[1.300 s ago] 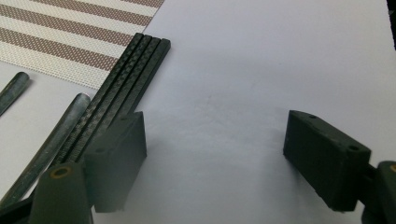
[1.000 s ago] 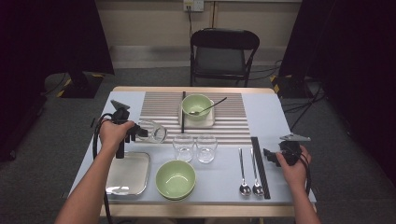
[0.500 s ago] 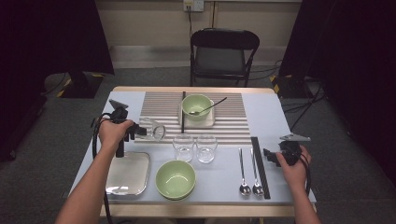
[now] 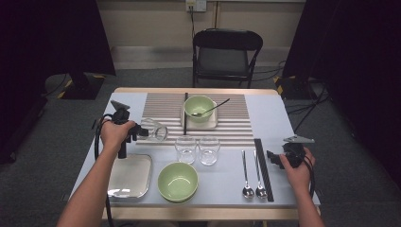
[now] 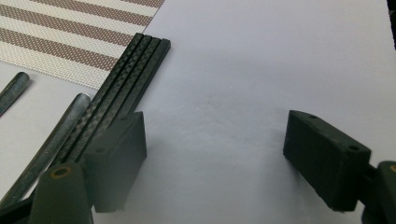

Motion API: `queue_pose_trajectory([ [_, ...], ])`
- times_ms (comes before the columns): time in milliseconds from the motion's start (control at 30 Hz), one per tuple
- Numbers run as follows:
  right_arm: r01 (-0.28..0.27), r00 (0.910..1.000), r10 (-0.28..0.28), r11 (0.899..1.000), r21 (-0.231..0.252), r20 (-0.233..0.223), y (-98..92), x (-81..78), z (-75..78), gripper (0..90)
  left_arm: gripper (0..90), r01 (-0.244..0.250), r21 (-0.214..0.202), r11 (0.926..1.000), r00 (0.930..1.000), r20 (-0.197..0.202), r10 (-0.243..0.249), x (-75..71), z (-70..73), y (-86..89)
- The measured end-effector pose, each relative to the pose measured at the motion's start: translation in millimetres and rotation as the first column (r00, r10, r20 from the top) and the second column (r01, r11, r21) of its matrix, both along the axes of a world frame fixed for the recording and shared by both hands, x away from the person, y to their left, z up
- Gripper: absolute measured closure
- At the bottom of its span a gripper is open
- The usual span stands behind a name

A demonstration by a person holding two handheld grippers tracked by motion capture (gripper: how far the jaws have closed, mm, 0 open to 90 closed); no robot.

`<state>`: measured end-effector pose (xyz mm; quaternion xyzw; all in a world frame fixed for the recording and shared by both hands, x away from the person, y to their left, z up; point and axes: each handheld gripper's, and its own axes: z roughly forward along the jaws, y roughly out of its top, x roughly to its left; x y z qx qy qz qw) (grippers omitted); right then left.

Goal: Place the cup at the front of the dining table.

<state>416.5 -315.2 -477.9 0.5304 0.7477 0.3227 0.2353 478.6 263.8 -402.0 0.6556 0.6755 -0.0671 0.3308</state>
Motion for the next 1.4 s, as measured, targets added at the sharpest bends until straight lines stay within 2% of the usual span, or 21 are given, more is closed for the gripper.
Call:
queue_pose_trajectory([
  [33, 0.0, 1.0, 0.0, 1.0, 0.0, 0.0, 0.0, 0.0, 0.0, 20.2, 86.0, -0.018, -0.003, 0.9998, 0.9998, 0.003, 0.018, 0.2, 0.0, -1.2],
  [233, -0.002, 1.0, 0.002, 1.0, 0.0, 0.001, 0.0, 0.1, -0.1, 20.2, 85.9, -0.038, -0.004, 0.9993, 0.9993, -0.001, 0.038, 1.7, 2.8, -1.0],
  [267, 0.0, 1.0, 0.0, 1.0, 0.0, 0.0, 0.0, 0.0, 0.0, 20.2, 85.9, -0.022, 0.001, 0.9997, 0.9997, 0.0, 0.022, 1.9, 3.2, 0.3],
  [300, 0.0, 1.0, 0.0, 1.0, 0.0, 0.0, 0.0, 0.0, 0.0, 20.2, 86.0, -0.038, -0.001, 0.9993, 0.9993, 0.004, 0.038, 2.3, 3.5, -0.3],
  [567, 0.0, 1.0, 0.0, 1.0, 0.0, 0.0, 0.0, 0.0, 0.0, 20.2, 86.0, -0.03, 0.006, 0.9995, 0.9996, -0.002, 0.03, 4.6, 3.0, 0.5],
  [600, -0.001, 1.0, 0.001, 1.0, 0.0, 0.001, 0.0, 0.1, -0.1, 20.2, 86.0, -0.047, -0.004, 0.9989, 0.9989, 0.002, 0.047, 5.0, 2.2, -1.0],
  [633, -0.002, 1.0, 0.002, 1.0, 0.0, 0.001, 0.0, 0.1, -0.1, 20.2, 86.0, -0.028, 0.001, 0.9996, 0.9996, -0.002, 0.028, 5.4, 2.3, -0.1],
  [800, -0.001, 1.0, 0.001, 1.0, 0.0, 0.001, 0.0, 0.1, -0.1, 20.2, 86.0, -0.045, -0.008, 0.999, 0.999, -0.003, 0.045, 7.2, 1.6, -2.0],
  [833, -0.001, 1.0, 0.001, 1.0, 0.0, 0.001, 0.0, 0.1, -0.1, 20.2, 86.0, -0.031, -0.01, 0.9995, 0.9995, -0.006, 0.031, 7.4, 1.5, -1.6],
  [900, 0.0, 1.0, 0.0, 1.0, 0.0, 0.0, 0.0, 0.0, 0.0, 20.2, 86.0, -0.032, -0.012, 0.9994, 0.9995, -0.009, 0.032, 8.2, 1.0, -2.1],
  [1133, 0.0, 1.0, 0.0, 1.0, 0.001, -0.001, 0.0, 0.0, 0.0, 20.2, 86.0, -0.038, -0.004, 0.9993, 0.9993, -0.001, 0.038, 10.6, 0.5, -2.9],
  [1167, 0.0, 1.0, 0.0, 1.0, 0.001, -0.001, 0.0, 0.0, 0.0, 20.2, 86.0, -0.026, 0.007, 0.9997, 0.9997, 0.0, 0.026, 10.8, 0.8, -1.9],
  [1400, -0.001, 1.0, 0.001, 1.0, 0.0, 0.0, -0.1, 0.1, 0.0, 20.2, 86.0, -0.038, 0.001, 0.9993, 0.9992, -0.006, 0.038, 13.2, 2.0, -3.5],
])
